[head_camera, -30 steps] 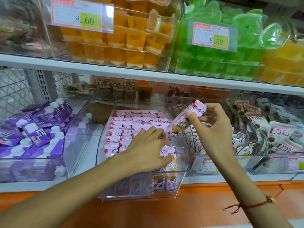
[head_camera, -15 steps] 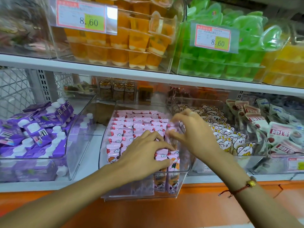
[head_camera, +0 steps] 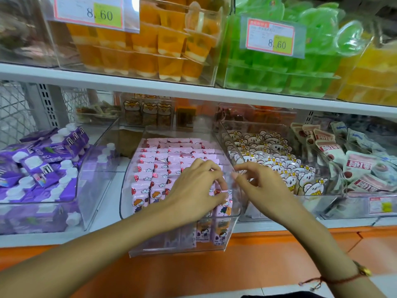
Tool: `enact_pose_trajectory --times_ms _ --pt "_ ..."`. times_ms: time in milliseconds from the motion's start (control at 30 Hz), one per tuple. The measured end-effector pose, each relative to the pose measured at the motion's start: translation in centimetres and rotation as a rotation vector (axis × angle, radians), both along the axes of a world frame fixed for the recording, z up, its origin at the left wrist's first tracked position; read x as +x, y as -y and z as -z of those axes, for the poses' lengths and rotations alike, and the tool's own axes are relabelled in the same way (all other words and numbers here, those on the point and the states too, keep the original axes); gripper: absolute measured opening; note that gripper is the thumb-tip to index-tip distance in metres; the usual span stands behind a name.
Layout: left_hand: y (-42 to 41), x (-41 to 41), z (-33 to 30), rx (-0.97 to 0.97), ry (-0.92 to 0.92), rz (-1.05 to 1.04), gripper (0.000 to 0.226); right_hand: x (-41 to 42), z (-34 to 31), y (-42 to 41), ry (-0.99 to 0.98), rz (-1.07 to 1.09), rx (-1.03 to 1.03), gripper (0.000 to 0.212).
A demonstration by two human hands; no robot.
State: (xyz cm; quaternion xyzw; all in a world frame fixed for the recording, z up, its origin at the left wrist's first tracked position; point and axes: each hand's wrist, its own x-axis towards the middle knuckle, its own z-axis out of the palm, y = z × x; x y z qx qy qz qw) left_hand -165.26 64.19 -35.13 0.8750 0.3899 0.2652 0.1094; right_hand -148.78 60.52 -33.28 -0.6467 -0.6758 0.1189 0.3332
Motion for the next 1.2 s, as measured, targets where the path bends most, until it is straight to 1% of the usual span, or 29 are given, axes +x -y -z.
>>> enact_pose_trajectory --times_ms 67,133,200,267,300,333,433,467,500,567,633,700,733,767,800,900,967,1033,1067,1133,1200 --pt "0.1 0.0 0.1 0.011 0.031 0.006 0.011 0.0 0.1 0.1 0.011 -0.006 0.002 0.021" --pt "0.3 -0.2 -0.2 0.005 0.16 -0.002 0.01 -0.1 -0.1 0.3 0.014 0.009 0.033 0.021" --pt "0.6 -0.5 -1.4 -0.052 0.389 -0.005 0.007 -0.5 -0.5 0.6 -0.045 0.039 0.15 0.019" --pt "0.8 -0.8 -2.9 -0.113 0.627 0.015 0.003 -1.0 -1.1 1.1 -0.171 0.035 0.275 0.017" --pt "1.0 -1.1 -3.6 -0.119 0.719 0.017 0.002 -1.3 -1.4 1.3 -0.243 0.004 0.298 0.018" --pt "1.1 -1.4 -4.2 -0.122 0.798 0.016 0.003 -1.7 -1.6 1.6 -0.312 -0.048 0.285 0.023" --pt "1.5 -2.5 -5.0 -0.204 0.989 -0.029 0.005 -3.2 -1.6 1.9 -0.474 -0.261 0.121 0.05" --pt "1.6 -2.7 -4.9 -0.247 1.026 -0.051 0.006 -3.6 -1.5 1.8 -0.51 -0.309 0.075 0.051" --pt "1.7 -2.9 -4.7 -0.288 1.051 -0.07 0.007 -4.0 -1.4 1.7 -0.548 -0.335 0.046 0.048" --pt "1.8 -3.3 -4.2 -0.348 1.083 -0.099 0.011 -4.5 -1.3 1.5 -0.646 -0.334 -0.014 0.034" --pt "1.8 -3.6 -3.8 -0.358 1.091 -0.125 0.013 -4.7 -1.1 1.3 -0.764 -0.318 -0.115 0.026" --pt "1.9 -3.8 -3.6 -0.329 1.069 -0.146 0.014 -4.8 -1.0 1.2 -0.881 -0.313 -0.185 0.026" --pt "2.0 -4.0 -3.5 -0.298 1.029 -0.147 0.014 -4.8 -1.0 1.1 -0.937 -0.307 -0.199 0.026" --pt "2.1 -4.1 -3.4 -0.257 0.97 -0.135 0.015 -4.8 -1.0 1.0 -0.987 -0.301 -0.206 0.027" --pt "2.2 -4.2 -3.3 -0.21 0.9 -0.112 0.021 -4.9 -1.1 0.9 -1.034 -0.294 -0.21 0.028" --pt "2.8 -4.2 -2.9 -0.101 0.683 -0.031 0.047 -5.0 -1.3 0.5 -1.117 -0.235 -0.21 0.032" --pt "3.0 -4.2 -2.7 -0.064 0.572 0.015 0.05 -5.1 -1.4 0.5 -1.167 -0.219 -0.192 0.028" --pt "3.1 -4.2 -2.5 -0.027 0.477 0.045 0.051 -5.3 -1.5 0.6 -1.264 -0.256 -0.181 0.022" --pt "3.1 -4.2 -2.3 0.006 0.43 0.053 0.053 -5.3 -1.5 0.8 -1.31 -0.269 -0.187 0.022" --pt "2.9 -4.2 -2.2 0.041 0.404 0.043 0.054 -5.3 -1.6 1.0 -1.335 -0.267 -0.204 0.024" --pt "2.8 -4.2 -2.2 0.037 0.454 0.029 0.049 -5.2 -1.6 1.1 -1.305 -0.271 -0.213 0.028"
